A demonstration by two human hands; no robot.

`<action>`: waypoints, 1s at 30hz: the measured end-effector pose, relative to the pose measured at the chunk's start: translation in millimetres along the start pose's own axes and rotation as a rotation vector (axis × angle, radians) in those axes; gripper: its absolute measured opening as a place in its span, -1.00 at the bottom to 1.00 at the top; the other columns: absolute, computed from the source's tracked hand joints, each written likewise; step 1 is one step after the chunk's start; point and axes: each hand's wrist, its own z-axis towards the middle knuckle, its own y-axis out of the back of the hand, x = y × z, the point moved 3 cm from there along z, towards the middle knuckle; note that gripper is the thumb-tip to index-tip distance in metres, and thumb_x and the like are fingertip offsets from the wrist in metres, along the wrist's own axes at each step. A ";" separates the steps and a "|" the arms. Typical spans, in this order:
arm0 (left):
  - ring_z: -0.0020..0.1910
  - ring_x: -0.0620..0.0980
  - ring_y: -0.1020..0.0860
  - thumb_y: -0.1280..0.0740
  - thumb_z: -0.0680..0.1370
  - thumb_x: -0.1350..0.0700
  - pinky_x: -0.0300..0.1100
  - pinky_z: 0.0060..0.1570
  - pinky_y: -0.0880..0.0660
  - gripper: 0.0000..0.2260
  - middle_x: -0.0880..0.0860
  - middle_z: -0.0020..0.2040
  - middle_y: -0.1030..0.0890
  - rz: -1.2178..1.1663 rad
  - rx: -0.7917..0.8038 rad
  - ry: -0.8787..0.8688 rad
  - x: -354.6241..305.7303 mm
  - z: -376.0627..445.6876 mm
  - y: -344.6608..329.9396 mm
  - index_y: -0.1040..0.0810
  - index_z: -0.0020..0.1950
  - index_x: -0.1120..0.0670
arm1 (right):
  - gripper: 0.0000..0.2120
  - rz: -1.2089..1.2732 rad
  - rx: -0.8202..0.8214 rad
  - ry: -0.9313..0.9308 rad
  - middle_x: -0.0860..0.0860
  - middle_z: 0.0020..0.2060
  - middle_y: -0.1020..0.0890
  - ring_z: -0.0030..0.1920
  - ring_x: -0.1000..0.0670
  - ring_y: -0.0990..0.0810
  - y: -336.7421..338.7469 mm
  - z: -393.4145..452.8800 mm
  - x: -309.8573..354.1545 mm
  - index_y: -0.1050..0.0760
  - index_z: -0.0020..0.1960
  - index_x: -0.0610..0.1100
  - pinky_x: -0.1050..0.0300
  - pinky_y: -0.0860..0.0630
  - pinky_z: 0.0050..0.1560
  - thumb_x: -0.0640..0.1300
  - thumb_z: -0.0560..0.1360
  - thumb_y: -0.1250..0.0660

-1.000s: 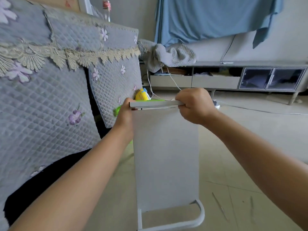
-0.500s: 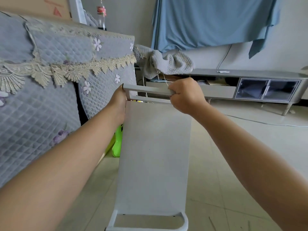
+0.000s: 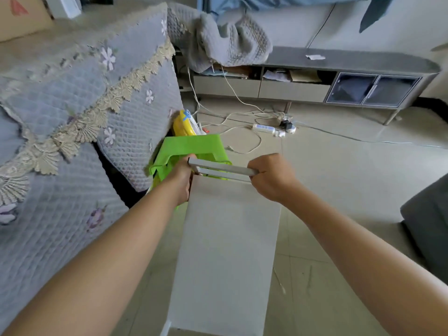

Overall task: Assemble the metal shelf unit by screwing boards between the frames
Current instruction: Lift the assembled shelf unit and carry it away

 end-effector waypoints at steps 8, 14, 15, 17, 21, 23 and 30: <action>-0.59 -0.02 -0.28 -0.03 0.53 0.14 -0.27 -0.45 -0.19 -0.70 0.04 -0.52 -0.31 0.197 -0.013 0.280 -8.6 -23.9 -19.1 -0.19 -0.41 0.07 | -0.82 0.169 0.145 -0.193 -0.05 -0.49 -0.25 -0.33 -0.05 -0.24 17.3 -32.9 -4.6 -0.31 -0.39 -0.28 0.12 -0.10 -0.38 -0.43 0.35 -0.19; -0.40 -0.02 -0.15 -0.14 0.15 0.02 -0.16 -0.33 -0.06 -0.86 0.04 -0.37 -0.21 0.475 0.161 0.363 3.2 1.8 -48.3 -0.20 -0.46 0.04 | -0.86 0.423 0.127 -0.480 -0.11 -0.45 -0.26 -0.40 -0.01 -0.16 3.4 -63.0 -30.1 -0.35 -0.40 -0.38 0.18 -0.05 -0.43 -0.50 0.31 -0.15; -0.39 -0.02 -0.13 -0.13 0.11 0.02 -0.15 -0.32 -0.04 -0.85 0.03 -0.36 -0.19 0.512 0.186 0.377 13.3 12.3 -51.0 -0.18 -0.45 0.02 | -0.90 0.454 0.131 -0.525 -0.12 -0.44 -0.28 -0.39 -0.01 -0.16 -2.3 -67.2 -36.0 -0.36 -0.38 -0.44 0.19 -0.05 -0.42 -0.51 0.30 -0.15; -0.36 -0.01 -0.13 -0.12 0.11 0.00 -0.14 -0.31 -0.04 -0.83 0.03 -0.34 -0.20 0.558 0.206 0.400 28.6 32.6 -61.2 -0.17 -0.43 0.01 | -0.93 0.502 0.142 -0.586 -0.13 -0.41 -0.30 -0.38 -0.01 -0.17 -12.1 -67.3 -52.1 -0.37 -0.31 -0.52 0.19 -0.05 -0.40 -0.50 0.30 -0.13; -0.32 0.02 -0.29 -0.16 0.40 -0.07 -0.15 -0.28 -0.21 -0.74 0.05 -0.29 -0.35 0.544 0.187 0.386 16.9 45.1 -100.1 -0.25 -0.38 0.06 | -0.87 0.537 0.129 -0.603 -0.11 -0.45 -0.30 -0.41 -0.01 -0.18 -12.8 -40.5 -89.6 -0.37 -0.36 -0.44 0.20 -0.07 -0.41 -0.34 0.25 -0.14; -0.13 0.05 -0.46 -0.16 0.47 -0.12 -0.14 -0.08 -0.37 -0.72 0.09 -0.11 -0.50 0.547 0.173 0.362 21.6 64.8 -118.2 -0.42 -0.28 0.07 | -0.91 0.548 0.117 -0.650 -0.10 -0.47 -0.28 -0.40 -0.01 -0.18 -10.6 -24.5 -113.7 -0.36 -0.39 -0.29 0.19 -0.07 -0.41 -0.38 0.26 -0.13; 0.37 0.14 -0.33 0.15 0.64 -0.14 -0.10 0.29 -0.25 -0.46 0.21 0.39 -0.35 0.761 0.145 0.245 38.1 109.8 -153.7 -0.35 0.40 0.15 | -0.81 0.572 0.149 -0.697 -0.06 -0.50 -0.26 -0.42 -0.01 -0.18 -29.1 13.4 -161.7 -0.29 -0.38 -0.25 0.19 -0.07 -0.41 -0.48 0.31 -0.10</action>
